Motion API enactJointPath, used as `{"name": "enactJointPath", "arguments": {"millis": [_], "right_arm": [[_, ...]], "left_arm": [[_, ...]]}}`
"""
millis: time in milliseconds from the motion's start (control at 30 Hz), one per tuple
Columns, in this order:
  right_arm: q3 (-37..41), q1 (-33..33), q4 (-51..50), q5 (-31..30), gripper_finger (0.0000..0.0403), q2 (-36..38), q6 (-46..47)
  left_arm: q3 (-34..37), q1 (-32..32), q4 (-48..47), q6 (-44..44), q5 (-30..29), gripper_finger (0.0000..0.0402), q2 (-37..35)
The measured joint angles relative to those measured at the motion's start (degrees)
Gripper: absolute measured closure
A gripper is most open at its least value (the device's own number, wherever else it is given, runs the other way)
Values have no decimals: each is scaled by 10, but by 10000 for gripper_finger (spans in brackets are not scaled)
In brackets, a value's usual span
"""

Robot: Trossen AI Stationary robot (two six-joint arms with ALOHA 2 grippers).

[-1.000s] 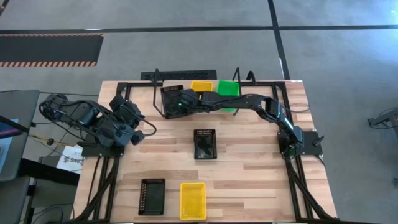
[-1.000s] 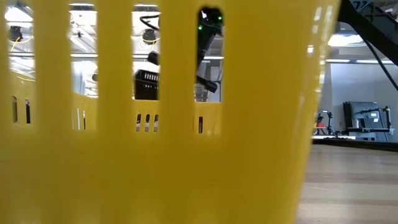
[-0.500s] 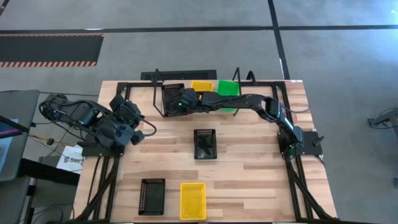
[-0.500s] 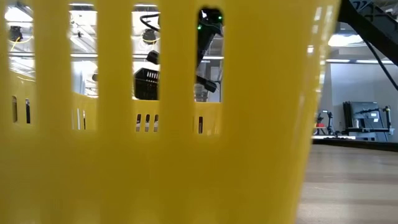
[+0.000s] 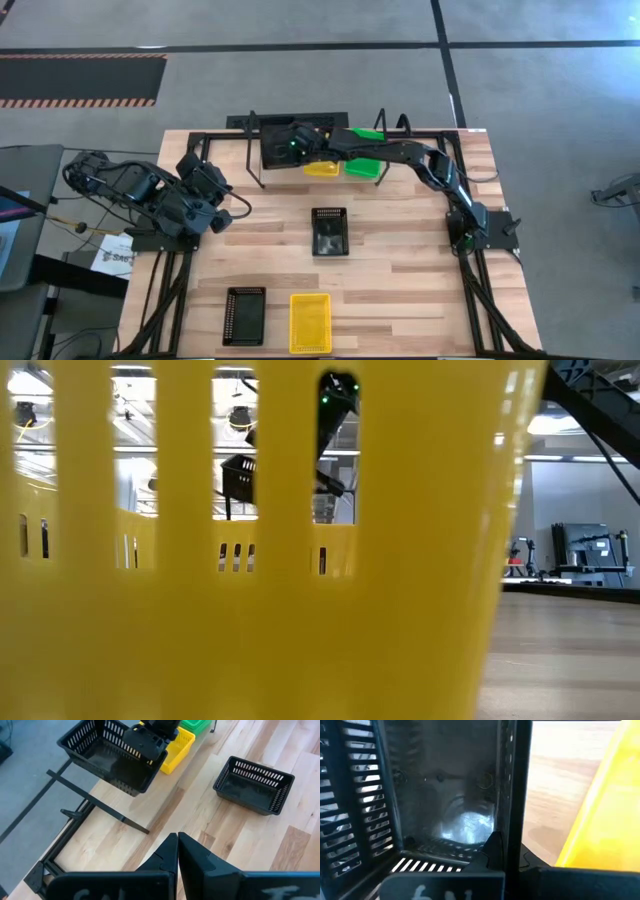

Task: Stack baskets on shelf by color
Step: Put the right black bin on the shelf

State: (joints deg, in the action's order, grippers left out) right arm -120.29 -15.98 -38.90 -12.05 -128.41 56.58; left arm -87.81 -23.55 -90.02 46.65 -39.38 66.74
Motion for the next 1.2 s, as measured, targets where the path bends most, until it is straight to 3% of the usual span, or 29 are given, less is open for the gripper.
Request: {"name": "enactJointPath", "arguments": {"millis": [500, 1200], "right_arm": [[-9, 8, -44, 3, 403, -2, 17], [-8, 23, -74, -46, 403, -2, 29]], "left_arm": [[0, 0, 0, 11, 0, 401, 0], [0, 0, 0, 11, 0, 401, 0]]}}
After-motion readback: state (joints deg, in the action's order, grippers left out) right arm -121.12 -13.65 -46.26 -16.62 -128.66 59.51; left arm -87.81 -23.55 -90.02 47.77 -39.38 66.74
